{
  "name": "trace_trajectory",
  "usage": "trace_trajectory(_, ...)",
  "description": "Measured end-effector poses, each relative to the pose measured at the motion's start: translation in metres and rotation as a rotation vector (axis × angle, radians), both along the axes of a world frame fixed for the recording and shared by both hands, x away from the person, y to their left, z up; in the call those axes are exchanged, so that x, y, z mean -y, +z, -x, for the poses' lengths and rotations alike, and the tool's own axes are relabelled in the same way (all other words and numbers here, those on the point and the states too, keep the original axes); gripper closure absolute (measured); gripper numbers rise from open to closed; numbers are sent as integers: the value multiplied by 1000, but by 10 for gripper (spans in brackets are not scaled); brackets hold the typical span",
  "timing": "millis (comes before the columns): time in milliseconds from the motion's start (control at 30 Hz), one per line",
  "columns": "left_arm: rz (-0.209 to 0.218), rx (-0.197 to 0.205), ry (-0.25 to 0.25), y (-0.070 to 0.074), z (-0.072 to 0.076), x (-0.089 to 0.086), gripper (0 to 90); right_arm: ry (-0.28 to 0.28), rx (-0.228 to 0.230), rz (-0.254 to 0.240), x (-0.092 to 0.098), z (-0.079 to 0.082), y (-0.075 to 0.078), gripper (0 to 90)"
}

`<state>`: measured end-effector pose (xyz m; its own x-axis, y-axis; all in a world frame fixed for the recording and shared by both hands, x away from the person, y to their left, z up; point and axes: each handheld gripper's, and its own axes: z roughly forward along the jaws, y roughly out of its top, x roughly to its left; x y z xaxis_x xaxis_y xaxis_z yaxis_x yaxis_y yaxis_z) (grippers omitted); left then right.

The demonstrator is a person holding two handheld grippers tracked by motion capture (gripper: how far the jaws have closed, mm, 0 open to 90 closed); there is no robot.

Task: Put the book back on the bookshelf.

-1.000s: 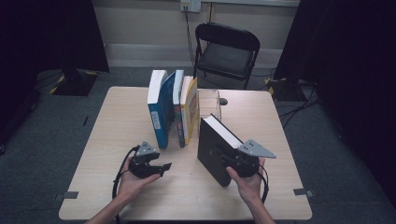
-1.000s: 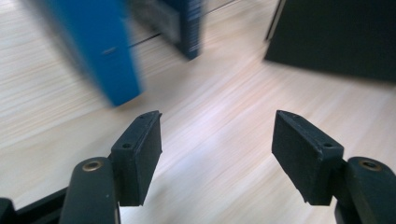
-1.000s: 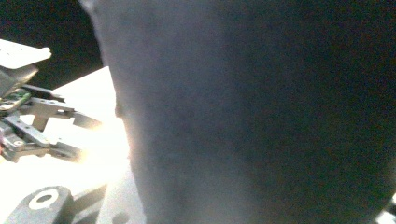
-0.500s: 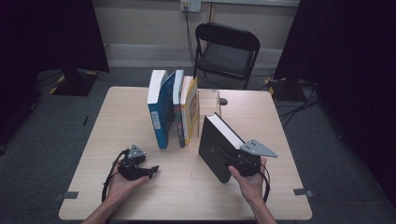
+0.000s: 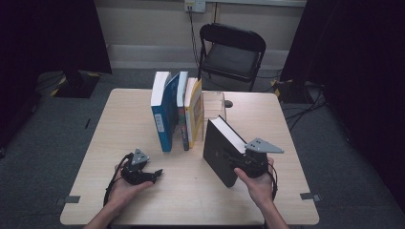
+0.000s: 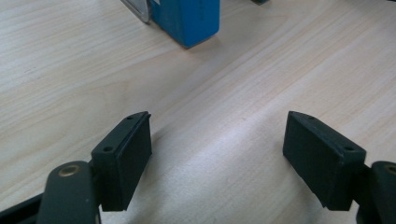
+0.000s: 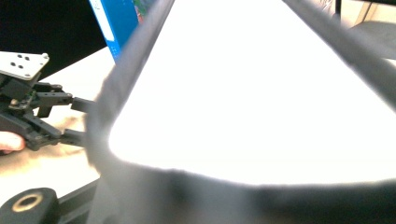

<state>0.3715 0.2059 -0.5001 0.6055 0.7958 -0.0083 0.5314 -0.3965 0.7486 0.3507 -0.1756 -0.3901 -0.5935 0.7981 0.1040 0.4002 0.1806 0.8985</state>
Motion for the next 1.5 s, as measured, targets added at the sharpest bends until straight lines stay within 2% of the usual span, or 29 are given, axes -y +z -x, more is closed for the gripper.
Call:
trace_trajectory(333,-3,2,6,0,-2,-1,229,10,-73,58,-2,-4,16,467)
trace_trajectory(567,1,0,1,0,-3,-1,223,22,-100,94,-2,-6,28,464)
trace_trajectory(733,0,0,1,0,-3,-1,222,25,-109,98,-2,-7,38,480)
trace_trajectory(1000,0,0,0,0,-4,-1,222,24,-147,141,-7,-13,49,487)
trace_trajectory(1233,-6,2,-5,0,-4,-1,220,26,-207,187,-14,-22,59,497)
trace_trajectory(1500,-3,1,-6,0,-4,-1,220,31,-307,259,-25,-36,68,500)
